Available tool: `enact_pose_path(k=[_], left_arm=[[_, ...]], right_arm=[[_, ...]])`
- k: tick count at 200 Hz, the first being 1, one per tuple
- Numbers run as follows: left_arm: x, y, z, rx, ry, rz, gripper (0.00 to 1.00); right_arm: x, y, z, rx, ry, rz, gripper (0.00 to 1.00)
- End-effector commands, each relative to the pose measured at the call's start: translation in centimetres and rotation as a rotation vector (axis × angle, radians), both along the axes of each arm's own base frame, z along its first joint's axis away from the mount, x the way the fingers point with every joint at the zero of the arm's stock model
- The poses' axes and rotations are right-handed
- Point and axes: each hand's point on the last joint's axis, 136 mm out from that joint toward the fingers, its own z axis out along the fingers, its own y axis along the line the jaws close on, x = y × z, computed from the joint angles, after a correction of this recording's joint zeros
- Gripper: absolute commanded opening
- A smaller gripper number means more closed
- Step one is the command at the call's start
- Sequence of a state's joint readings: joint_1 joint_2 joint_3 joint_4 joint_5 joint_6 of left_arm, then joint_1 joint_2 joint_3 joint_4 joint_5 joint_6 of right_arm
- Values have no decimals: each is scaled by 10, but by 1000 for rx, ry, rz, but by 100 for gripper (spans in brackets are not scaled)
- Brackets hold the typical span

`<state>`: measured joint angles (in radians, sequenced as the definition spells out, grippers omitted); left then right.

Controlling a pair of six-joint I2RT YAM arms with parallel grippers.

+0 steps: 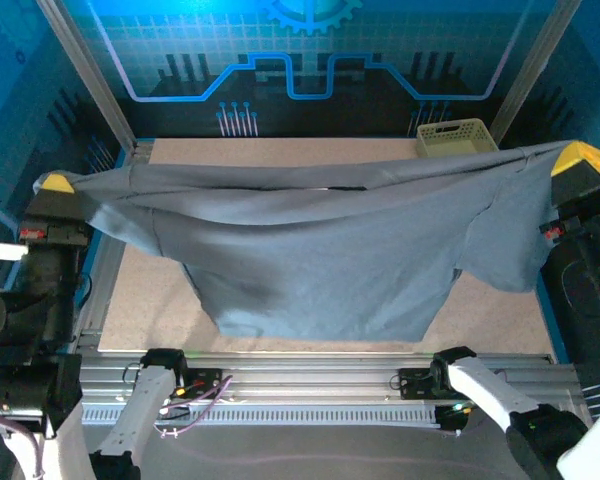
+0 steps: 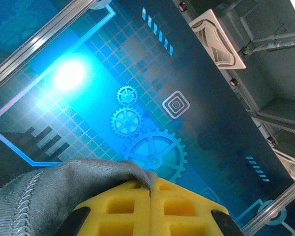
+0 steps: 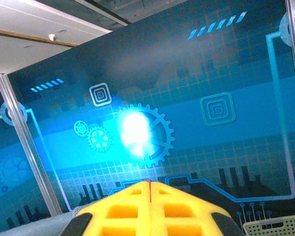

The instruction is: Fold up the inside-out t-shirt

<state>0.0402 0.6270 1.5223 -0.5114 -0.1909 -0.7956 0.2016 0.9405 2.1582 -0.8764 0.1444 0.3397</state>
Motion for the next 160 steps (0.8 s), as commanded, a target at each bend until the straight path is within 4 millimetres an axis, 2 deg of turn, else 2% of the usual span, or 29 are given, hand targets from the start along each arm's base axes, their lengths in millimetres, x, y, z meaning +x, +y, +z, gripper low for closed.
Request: enact_pose_path(k=[1,10,30,56,70,98,119,140,145,146,148,149,151,154,160], left_arm=[[39,6,-2,9,58,31,0],[58,6,-10,22,100,26,0],[111,5,-42,52,244,10,0],[184,0,-106,50,432,-48,0],[220,-4,-148,31,521,-77,0],[294,-5,-251,7,741,-97,0],[343,5,-320,12,876,-54,0],[396,14,-375,24,994,-44,0],[407,17,-384,19,1017,-42,0],[409,18,-389,18,1028,-41,0],[414,19,-395,14,1044,-40,1],[416,20,-398,12,1050,-42,3],[421,21,-402,8,1061,-44,7],[427,23,-404,2,1073,-52,15],[438,24,-420,-16,1119,-75,33]], right_arm=[[49,-1,-11,-21,92,-64,0],[67,0,-19,-27,125,-76,0],[113,4,-47,-58,211,-107,0],[179,14,-103,-108,354,-123,0],[217,18,-143,-123,434,-127,0],[298,26,-235,-115,612,-95,0],[361,36,-301,-130,721,-65,0],[425,33,-363,-154,840,-105,0],[440,33,-374,-162,860,-114,7],[445,33,-369,-161,849,-115,9],[448,33,-380,-166,876,-116,13],[453,33,-374,-164,861,-118,16],[457,32,-380,-167,879,-122,22],[464,31,-377,-167,878,-127,31],[478,30,-392,-182,915,-136,48]])
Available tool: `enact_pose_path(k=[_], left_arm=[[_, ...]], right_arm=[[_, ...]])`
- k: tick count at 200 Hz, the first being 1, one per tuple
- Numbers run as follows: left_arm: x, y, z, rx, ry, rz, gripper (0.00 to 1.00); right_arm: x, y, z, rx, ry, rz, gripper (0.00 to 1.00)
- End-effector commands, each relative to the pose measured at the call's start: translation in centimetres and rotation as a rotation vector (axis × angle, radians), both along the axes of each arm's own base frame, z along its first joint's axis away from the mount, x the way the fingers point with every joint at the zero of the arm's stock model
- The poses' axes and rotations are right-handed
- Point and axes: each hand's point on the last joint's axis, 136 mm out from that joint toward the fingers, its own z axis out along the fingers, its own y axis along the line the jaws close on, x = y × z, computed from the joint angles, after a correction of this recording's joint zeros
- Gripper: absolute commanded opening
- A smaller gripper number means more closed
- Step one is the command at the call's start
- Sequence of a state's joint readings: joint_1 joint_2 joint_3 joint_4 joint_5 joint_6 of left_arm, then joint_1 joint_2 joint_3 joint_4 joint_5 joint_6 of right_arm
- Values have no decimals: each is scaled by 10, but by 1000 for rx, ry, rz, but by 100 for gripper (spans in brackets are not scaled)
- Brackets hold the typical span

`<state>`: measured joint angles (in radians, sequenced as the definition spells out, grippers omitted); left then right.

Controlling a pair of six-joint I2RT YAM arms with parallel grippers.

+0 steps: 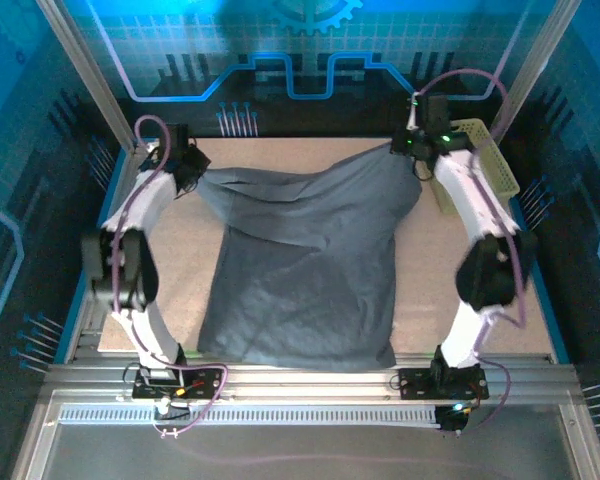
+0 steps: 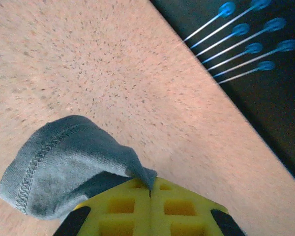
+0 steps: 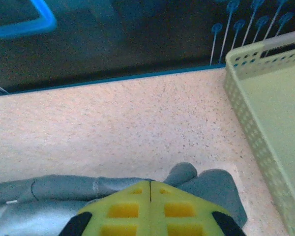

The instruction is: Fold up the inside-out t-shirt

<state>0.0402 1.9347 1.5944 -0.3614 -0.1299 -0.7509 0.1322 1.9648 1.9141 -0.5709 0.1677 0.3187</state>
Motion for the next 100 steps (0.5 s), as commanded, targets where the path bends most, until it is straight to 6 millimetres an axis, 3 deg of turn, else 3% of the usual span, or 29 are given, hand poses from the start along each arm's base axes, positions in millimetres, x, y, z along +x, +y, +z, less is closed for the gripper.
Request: enact_pose_path(k=[1,8,11,21,48,68,100], left_arm=[[48,20,-13,-4,36,-2,35],[57,23,-19,-20,72,-5,50],[60,25,-20,-23,84,-2,54],[64,32,-14,-15,100,7,65],[55,41,27,54,63,-1,94],[32,36,47,61,54,-12,97],[-21,0,45,29,46,-77,98]], right_arm=[[57,-13,1,-24,-32,-45,50],[67,-15,1,-49,-19,-53,62],[72,-16,-10,-62,5,-58,66],[77,-20,-7,-75,12,-77,80],[63,-17,9,-85,28,-59,88],[38,-6,14,-103,63,-27,88],[-19,19,36,-26,-24,42,89]])
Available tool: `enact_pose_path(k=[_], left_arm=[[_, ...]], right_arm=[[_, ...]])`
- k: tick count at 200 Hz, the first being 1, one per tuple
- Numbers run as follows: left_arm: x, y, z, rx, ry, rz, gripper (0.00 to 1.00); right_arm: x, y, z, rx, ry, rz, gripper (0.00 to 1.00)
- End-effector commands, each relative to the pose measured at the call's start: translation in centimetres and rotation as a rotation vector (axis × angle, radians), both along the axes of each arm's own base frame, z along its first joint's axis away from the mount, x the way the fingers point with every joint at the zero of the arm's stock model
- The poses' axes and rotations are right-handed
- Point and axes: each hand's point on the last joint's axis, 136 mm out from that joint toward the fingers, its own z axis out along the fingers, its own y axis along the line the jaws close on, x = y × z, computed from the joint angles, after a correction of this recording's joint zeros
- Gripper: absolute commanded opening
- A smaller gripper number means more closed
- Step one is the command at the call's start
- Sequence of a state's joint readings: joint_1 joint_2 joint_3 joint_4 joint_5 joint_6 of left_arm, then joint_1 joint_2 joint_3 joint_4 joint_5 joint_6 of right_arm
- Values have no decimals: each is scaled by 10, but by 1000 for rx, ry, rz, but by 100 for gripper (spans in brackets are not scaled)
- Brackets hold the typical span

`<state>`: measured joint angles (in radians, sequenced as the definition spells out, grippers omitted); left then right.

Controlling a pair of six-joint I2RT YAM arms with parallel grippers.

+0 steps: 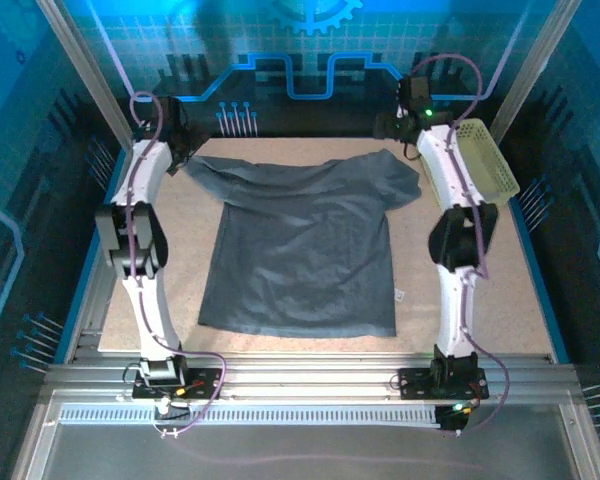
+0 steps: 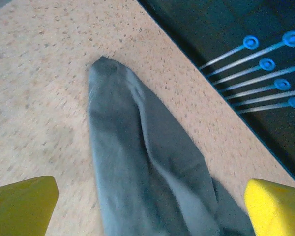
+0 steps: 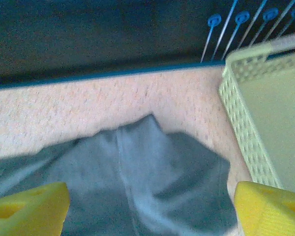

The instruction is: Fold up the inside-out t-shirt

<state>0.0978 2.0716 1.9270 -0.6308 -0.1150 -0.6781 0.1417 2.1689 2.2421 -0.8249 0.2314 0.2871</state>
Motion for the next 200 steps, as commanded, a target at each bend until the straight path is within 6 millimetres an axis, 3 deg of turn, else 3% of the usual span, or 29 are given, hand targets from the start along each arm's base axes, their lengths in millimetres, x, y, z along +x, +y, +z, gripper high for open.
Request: enact_pose_path(k=[1,27,51,90,116,157,200], left_arm=[[-40,-32,23,-9,-32,-73,98],[-88,-65,16,-39,-44,-125,98],[-132,-93,0,-68,-39,-194,98],[-193,-140,-47,-107,62,-351,95],[-219,-162,-86,-134,142,-422,94],[-235,-166,-137,-179,243,-418,90],[-247,-171,-160,-212,297,-403,90]], right_arm=[[-39,22,53,64,-145,56,89],[-89,29,44,130,-95,54,89],[-135,41,22,169,-53,76,89],[-204,78,-49,292,109,135,89],[-238,100,-101,285,239,164,88],[-261,96,-172,319,361,93,86],[-250,76,-207,321,441,0,82]])
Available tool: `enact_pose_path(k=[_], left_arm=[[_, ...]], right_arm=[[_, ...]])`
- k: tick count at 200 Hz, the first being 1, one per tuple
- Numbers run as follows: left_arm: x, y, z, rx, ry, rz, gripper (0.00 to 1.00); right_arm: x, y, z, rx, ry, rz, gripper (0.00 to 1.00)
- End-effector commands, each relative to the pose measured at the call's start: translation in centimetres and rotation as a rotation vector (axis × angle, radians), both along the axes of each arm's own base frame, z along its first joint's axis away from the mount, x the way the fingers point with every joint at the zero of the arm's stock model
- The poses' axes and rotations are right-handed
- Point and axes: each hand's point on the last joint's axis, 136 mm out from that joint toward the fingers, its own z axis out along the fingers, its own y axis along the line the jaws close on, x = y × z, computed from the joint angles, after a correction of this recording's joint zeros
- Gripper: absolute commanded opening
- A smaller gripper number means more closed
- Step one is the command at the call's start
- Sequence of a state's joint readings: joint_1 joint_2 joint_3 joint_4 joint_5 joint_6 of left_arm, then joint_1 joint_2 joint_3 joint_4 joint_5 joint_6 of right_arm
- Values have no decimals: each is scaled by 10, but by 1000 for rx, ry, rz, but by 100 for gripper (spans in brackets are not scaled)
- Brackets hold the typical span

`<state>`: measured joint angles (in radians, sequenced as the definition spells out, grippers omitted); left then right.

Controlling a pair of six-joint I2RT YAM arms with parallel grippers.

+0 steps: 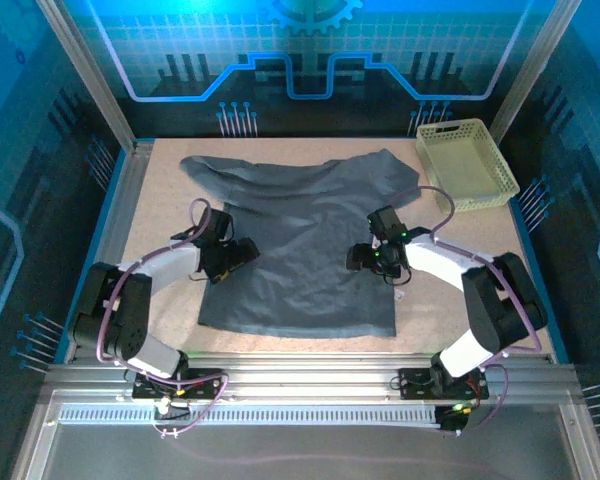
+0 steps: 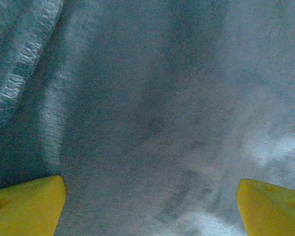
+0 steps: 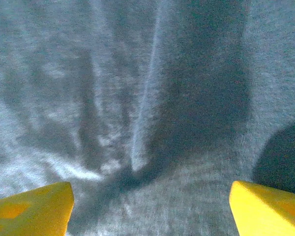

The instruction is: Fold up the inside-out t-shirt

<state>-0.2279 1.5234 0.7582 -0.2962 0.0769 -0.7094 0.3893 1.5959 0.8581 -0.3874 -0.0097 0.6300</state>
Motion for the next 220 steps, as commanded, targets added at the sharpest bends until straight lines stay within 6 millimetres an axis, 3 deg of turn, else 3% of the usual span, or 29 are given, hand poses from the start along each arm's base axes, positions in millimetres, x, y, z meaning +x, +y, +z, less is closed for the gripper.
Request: enact_pose_path(k=[1,33,52,76,101,133,161,194,220], left_arm=[[-4,-11,-7,-49,10,4,90],[-19,-21,-16,-63,23,15,90],[-27,-40,-16,-102,21,9,91],[-27,-55,-6,-121,4,-7,93],[-21,-52,21,-98,-51,-18,95],[-28,-28,50,89,-113,-87,97],[-51,-10,55,200,-101,-114,97],[-80,-24,44,198,-65,-198,95],[-91,-30,19,180,0,-214,93]], right_arm=[[18,-11,-8,28,3,-83,82],[47,-42,-9,9,8,-181,81],[64,-53,-3,14,-16,-206,81],[77,-61,21,-26,-81,-195,81],[73,-72,52,-81,-140,-178,82],[38,-58,83,-58,-191,-104,84],[-12,-25,86,-50,-191,2,85],[-76,-2,46,-13,-71,56,84],[-95,5,23,24,-14,40,84]])
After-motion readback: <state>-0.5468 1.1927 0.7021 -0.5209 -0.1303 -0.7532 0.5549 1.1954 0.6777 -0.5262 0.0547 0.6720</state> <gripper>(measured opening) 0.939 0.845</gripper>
